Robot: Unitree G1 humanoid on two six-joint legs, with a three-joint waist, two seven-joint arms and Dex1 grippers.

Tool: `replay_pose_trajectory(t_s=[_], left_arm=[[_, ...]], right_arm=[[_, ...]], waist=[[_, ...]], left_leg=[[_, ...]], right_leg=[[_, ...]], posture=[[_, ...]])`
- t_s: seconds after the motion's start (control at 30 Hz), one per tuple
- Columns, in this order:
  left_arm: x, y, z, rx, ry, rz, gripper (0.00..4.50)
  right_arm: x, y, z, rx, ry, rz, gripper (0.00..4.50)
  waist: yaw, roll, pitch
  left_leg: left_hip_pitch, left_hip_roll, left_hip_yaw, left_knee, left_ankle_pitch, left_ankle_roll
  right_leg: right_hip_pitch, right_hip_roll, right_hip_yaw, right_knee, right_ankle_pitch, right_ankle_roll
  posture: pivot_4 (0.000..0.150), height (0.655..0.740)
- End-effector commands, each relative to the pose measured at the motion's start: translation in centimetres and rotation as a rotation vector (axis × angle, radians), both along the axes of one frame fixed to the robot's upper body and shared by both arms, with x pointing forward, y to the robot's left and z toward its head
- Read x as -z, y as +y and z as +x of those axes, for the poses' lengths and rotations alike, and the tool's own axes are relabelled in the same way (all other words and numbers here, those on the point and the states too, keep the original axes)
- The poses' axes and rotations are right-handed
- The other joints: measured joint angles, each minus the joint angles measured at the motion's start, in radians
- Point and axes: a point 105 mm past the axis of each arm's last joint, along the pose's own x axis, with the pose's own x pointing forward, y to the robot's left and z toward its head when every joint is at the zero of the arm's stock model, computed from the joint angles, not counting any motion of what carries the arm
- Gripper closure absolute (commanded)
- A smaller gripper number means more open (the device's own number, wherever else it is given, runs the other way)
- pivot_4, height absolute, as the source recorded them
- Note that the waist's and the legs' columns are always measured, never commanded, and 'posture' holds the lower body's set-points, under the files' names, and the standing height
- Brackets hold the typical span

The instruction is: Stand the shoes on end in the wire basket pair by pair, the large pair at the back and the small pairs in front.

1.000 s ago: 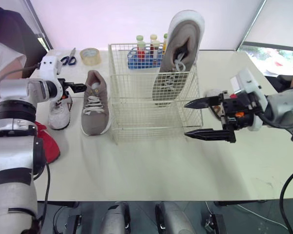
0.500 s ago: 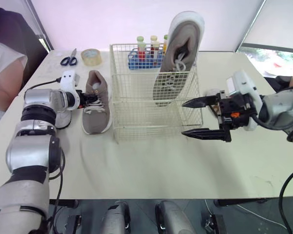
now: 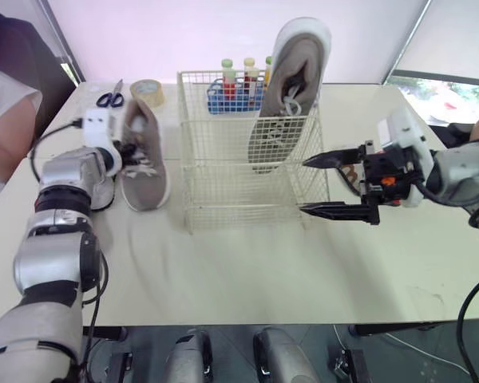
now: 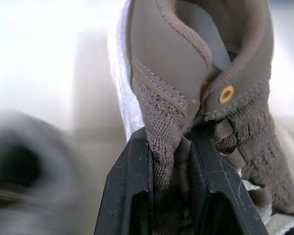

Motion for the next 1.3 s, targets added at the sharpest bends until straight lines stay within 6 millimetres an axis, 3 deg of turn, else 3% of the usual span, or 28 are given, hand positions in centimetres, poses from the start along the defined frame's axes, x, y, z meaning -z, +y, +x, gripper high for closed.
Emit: replay_pose_trajectory(t_s=[0.03,0.07,0.13,0.2,0.27,0.37,0.53,0.77,1.03,1.3], left_arm=[[-13.8,-0.8,-3.1,0.033,-0.555,-0.063,4.19],[-17.0,-2.2,-4.8,0.084,-0.723,-0.083,4.19],[-20.4,-4.3,-7.4,0.145,-0.917,-0.068,4.19],[-21.8,-5.9,-8.6,0.163,-1.001,-0.001,4.19],[-23.7,-8.8,-9.9,0.205,-1.116,0.064,4.19],[-24.6,-12.4,-10.0,0.249,-1.198,0.094,4.19],[-23.2,-16.3,-8.5,0.316,-1.206,0.071,4.19],[-20.3,-19.0,-6.1,0.334,-1.155,0.086,4.19],[-16.4,-19.9,-4.9,0.338,-1.076,0.044,4.19],[-10.2,-22.0,-4.7,0.380,-0.940,0.067,4.19]], right_arm=[[-2.9,-1.3,-0.2,0.068,-0.077,0.074,0.00],[-3.2,-1.7,-0.1,0.094,-0.081,0.089,0.00],[-3.5,-2.2,0.2,0.125,-0.086,0.098,0.00],[-3.5,-2.5,0.3,0.135,-0.087,0.095,0.00],[-3.9,-3.0,0.4,0.158,-0.094,0.097,0.00],[-4.6,-4.1,0.0,0.204,-0.091,0.099,0.00],[-5.7,-6.7,-0.5,0.303,-0.126,0.085,0.00],[-5.4,-6.8,-1.5,0.318,-0.128,0.098,0.00],[-5.3,-7.0,-2.1,0.348,-0.134,0.118,0.00],[-5.3,-6.8,-1.8,0.343,-0.137,0.122,0.00]], waist=[[0.006,0.000,0.000],[0.013,0.000,0.000],[0.032,-0.001,0.000],[0.041,-0.001,-0.001],[0.046,0.000,-0.001],[0.056,0.000,-0.001],[0.045,0.000,-0.001],[0.019,0.000,-0.001],[0.024,0.000,-0.001],[0.027,0.000,-0.001]], left_leg=[[-0.001,0.000,0.000,0.000,0.000,0.000],[-0.001,-0.001,0.000,0.000,0.000,0.000],[-0.003,-0.001,0.001,0.000,0.000,0.000],[-0.004,-0.003,0.001,0.000,0.000,0.000],[-0.002,-0.004,0.004,0.000,-0.001,0.002],[0.004,-0.004,0.005,0.001,-0.003,0.006],[0.006,-0.005,0.005,0.003,0.001,0.011],[0.005,-0.004,0.006,0.001,0.002,0.013],[0.004,-0.004,0.006,0.001,0.002,0.012],[0.004,-0.004,0.006,0.002,0.002,0.012]], right_leg=[[0.000,0.000,0.000,0.000,0.000,0.000],[0.000,-0.001,0.000,-0.001,0.000,0.000],[0.000,-0.002,-0.001,-0.004,0.000,0.001],[0.001,-0.003,-0.002,-0.006,0.001,0.001],[0.002,-0.004,0.000,-0.007,0.001,0.002],[0.008,-0.002,0.000,-0.007,0.002,0.004],[0.011,-0.002,0.001,-0.008,0.003,0.005],[0.009,-0.001,0.003,-0.008,0.006,0.007],[0.007,-0.001,0.003,-0.008,0.006,0.007],[0.008,-0.001,0.003,-0.008,0.006,0.008]], posture=[[0.150,0.7400],[0.150,0.7400],[0.150,0.7400],[0.150,0.7400],[0.150,0.7400],[0.150,0.7400],[0.150,0.7400],[0.150,0.7400],[0.150,0.7400],[0.150,0.7400]])
